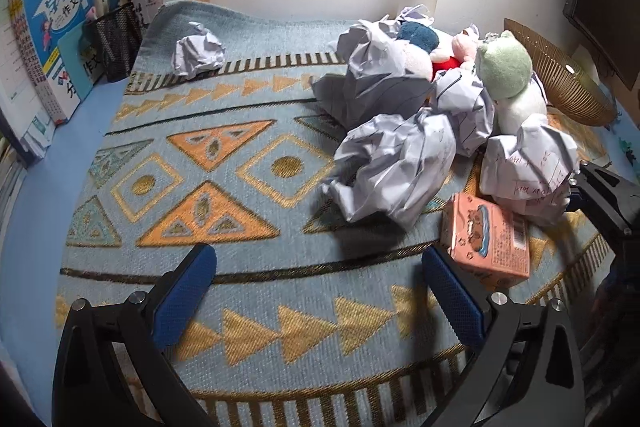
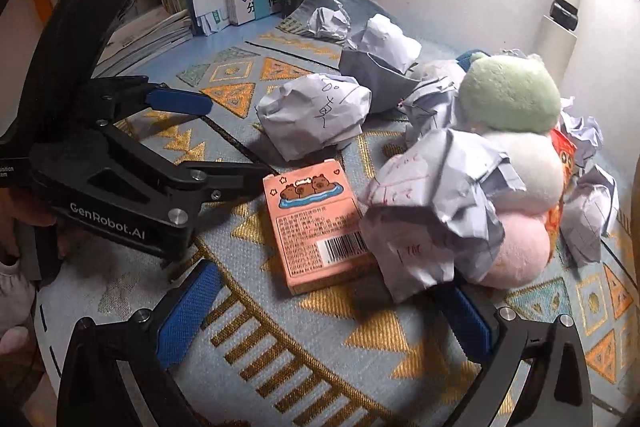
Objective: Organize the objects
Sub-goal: 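Grasp a paper ball with the left tool while the right tool grasps the pink box, then carry paper ball and pink box to the amber bowl and release both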
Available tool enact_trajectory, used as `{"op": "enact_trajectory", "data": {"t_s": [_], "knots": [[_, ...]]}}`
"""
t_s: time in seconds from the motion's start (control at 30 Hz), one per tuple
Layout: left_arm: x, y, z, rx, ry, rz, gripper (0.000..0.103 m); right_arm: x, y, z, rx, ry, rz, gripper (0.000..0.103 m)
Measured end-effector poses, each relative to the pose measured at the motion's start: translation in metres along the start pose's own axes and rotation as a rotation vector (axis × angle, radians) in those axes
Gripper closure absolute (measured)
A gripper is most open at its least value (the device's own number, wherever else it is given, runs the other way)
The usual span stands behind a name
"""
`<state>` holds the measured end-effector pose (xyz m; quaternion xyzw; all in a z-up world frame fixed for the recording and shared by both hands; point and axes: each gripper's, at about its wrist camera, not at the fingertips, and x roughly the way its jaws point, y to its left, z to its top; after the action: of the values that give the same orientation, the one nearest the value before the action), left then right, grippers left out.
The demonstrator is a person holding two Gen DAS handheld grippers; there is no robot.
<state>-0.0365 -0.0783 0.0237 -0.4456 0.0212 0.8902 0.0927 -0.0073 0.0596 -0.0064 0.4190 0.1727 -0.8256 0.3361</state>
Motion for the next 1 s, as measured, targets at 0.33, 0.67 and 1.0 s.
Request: {"op": "enact_trajectory", "data": {"t_s": [0.33,0.67,1.0], "knots": [[0.018,-0.007,0.031,-0.028,-0.02,-0.065,0.002,0.007,0.001,0.011,-0.011,-0.002,0.016,0.0],[0.022,-0.031,0.045,0.012,-0.049,-0.099,0.059,0.002,0.006,0.013,-0.01,-0.059,0.004,0.063],[-0.007,-0.021,0.032,-0.045,-0.103,-0.051,0.059,-0.017,0.006,-0.007,0.068,-0.075,0.176,0.063]]}}
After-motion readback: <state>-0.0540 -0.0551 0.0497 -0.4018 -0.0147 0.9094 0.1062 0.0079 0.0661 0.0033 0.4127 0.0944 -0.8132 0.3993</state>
